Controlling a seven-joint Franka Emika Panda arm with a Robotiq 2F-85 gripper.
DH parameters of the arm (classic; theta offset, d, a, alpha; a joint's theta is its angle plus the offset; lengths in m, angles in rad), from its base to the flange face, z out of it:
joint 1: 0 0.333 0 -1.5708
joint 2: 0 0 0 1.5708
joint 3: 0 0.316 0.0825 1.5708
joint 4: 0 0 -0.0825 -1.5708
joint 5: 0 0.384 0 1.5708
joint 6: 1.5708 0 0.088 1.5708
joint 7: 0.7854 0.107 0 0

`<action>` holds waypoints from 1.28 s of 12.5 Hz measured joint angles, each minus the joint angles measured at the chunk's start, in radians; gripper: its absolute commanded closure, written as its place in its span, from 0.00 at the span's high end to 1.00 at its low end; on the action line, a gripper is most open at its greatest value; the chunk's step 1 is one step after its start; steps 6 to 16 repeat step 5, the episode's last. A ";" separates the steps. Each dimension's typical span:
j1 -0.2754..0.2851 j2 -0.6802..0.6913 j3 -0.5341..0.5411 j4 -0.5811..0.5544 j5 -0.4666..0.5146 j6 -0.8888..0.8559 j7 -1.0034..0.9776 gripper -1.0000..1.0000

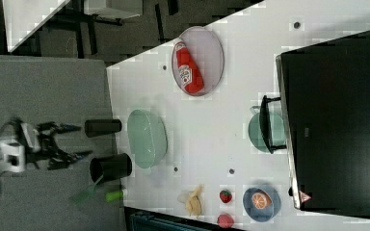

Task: Drag strainer right to left.

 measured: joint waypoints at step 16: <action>-0.084 -0.136 -0.300 0.001 -0.096 -0.162 -0.351 1.00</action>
